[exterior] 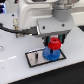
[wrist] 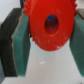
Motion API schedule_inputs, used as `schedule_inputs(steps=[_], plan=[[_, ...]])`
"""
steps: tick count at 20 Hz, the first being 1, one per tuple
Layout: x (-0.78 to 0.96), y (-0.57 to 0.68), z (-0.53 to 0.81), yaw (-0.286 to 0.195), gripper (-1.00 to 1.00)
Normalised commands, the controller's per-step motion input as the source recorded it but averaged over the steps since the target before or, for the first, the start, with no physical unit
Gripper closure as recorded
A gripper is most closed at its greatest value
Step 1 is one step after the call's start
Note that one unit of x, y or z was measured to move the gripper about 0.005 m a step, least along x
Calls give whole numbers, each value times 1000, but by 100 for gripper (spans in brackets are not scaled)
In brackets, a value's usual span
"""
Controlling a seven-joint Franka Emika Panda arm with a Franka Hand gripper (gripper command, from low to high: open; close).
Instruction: Insert the blue gear onto the right peg, followed by the red gear
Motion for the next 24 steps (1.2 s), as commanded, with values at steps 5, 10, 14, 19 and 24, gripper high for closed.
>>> schedule_inputs(steps=[5,10,14,19,24], plan=[[186,-63,-204,0,100],[131,-92,-319,0,100],[62,-37,-42,0,-100],[18,44,134,0,-100],[1,126,629,0,-100]])
